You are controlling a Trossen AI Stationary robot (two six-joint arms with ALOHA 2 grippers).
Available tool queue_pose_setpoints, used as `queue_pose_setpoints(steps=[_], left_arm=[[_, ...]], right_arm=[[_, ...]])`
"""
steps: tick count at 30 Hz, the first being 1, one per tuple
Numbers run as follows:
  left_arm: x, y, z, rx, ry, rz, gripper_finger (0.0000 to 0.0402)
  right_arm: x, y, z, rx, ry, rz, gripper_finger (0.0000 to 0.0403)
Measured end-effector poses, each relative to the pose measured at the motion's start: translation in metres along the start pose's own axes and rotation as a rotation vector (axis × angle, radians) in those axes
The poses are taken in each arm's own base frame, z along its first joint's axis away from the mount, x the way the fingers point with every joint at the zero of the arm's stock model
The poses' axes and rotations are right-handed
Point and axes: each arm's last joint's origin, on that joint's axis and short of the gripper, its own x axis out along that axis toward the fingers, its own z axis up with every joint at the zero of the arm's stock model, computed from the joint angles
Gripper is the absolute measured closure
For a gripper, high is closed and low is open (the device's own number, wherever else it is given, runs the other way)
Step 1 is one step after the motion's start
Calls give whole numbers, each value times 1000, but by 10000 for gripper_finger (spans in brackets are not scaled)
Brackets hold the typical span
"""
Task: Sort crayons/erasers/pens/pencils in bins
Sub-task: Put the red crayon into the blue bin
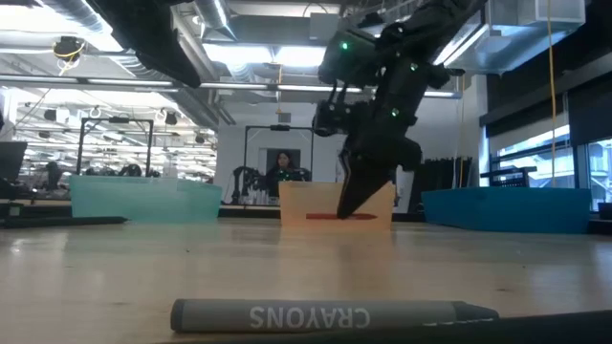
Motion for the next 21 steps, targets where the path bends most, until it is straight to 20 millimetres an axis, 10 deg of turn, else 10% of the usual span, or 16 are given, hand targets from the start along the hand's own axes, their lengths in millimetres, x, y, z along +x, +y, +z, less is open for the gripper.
queue_pose_setpoints(steps=[21], left_arm=[[0, 0, -1, 4, 7, 3, 319]], right_arm=[[-83, 11, 18, 91, -54, -71, 370]])
